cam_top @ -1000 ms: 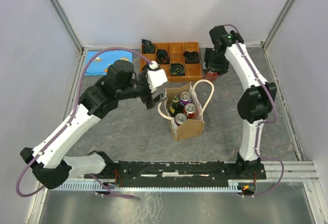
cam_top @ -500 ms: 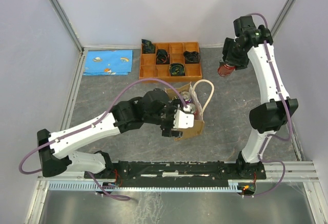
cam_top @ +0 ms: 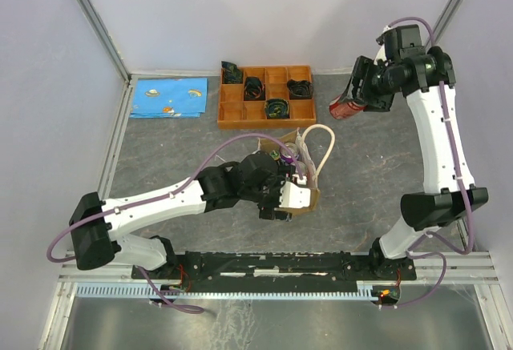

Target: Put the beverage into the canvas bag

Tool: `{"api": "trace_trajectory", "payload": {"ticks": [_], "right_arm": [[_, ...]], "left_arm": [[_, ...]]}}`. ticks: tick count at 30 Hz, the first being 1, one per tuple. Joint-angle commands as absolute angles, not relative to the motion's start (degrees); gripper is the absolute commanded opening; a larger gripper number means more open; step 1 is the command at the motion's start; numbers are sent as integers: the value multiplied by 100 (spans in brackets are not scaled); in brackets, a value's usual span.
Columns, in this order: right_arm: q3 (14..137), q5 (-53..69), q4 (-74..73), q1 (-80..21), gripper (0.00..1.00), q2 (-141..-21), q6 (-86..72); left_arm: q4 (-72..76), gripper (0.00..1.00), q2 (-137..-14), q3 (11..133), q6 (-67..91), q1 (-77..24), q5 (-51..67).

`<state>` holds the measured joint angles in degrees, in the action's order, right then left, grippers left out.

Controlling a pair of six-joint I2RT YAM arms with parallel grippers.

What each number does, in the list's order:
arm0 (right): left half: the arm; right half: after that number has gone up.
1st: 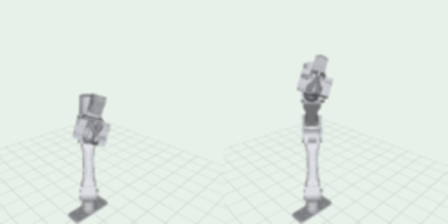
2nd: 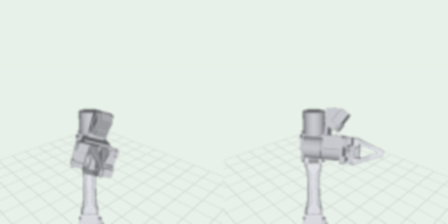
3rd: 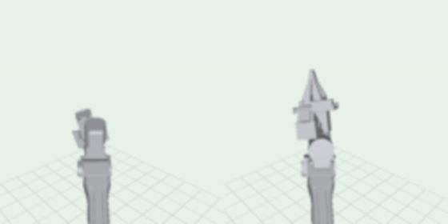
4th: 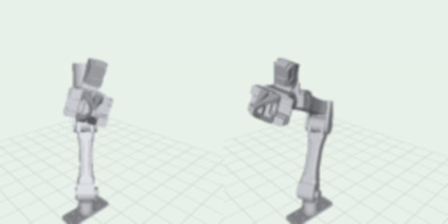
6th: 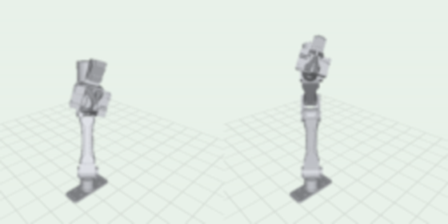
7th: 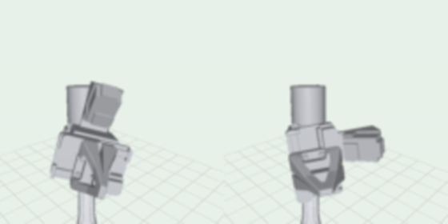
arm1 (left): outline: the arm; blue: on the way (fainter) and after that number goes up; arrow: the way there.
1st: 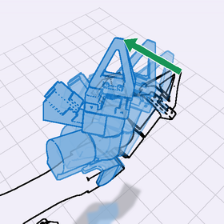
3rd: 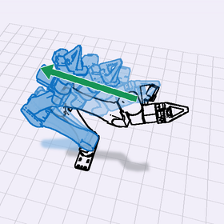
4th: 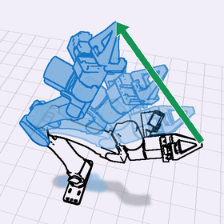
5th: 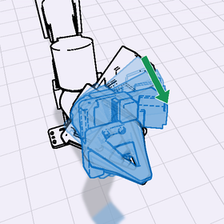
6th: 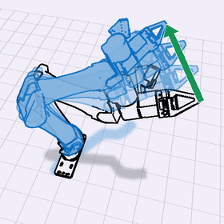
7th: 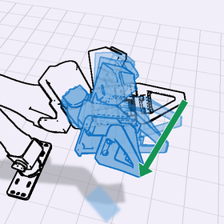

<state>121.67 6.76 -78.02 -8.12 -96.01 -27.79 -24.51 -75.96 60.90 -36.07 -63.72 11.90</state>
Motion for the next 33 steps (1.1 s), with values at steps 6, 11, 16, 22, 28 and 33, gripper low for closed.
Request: {"api": "trace_trajectory", "payload": {"ticks": [6, 11, 16, 22, 28, 33], "right_arm": [[11317, 1785, -7267, -897, 0, -8601, -2844], [11009, 1886, -7156, -1101, 0, -8373, -2850], [10935, 1938, -7084, -1230, 0, -8251, -2900], [10761, 1972, -6969, -1243, 0, -8099, -2976], [10645, 2087, -6802, -1239, 0, -8063, -3035], [10611, 2125, -6713, -1248, 0, -8115, -3051]], "left_arm": [[-1777, 92, -7803, 5780, -3392, -6398, 1160], [-1783, 92, -7904, 5792, -3268, -6413, 1308], [-1990, 92, -7863, 6014, -3252, -6420, 1274], [-2900, 91, -7607, 6762, -3158, -6513, 1046], [-3764, 92, -7317, 7423, -3010, -6630, 880], [-3622, 92, -7557, 7457, -2979, -6660, 783]]}}
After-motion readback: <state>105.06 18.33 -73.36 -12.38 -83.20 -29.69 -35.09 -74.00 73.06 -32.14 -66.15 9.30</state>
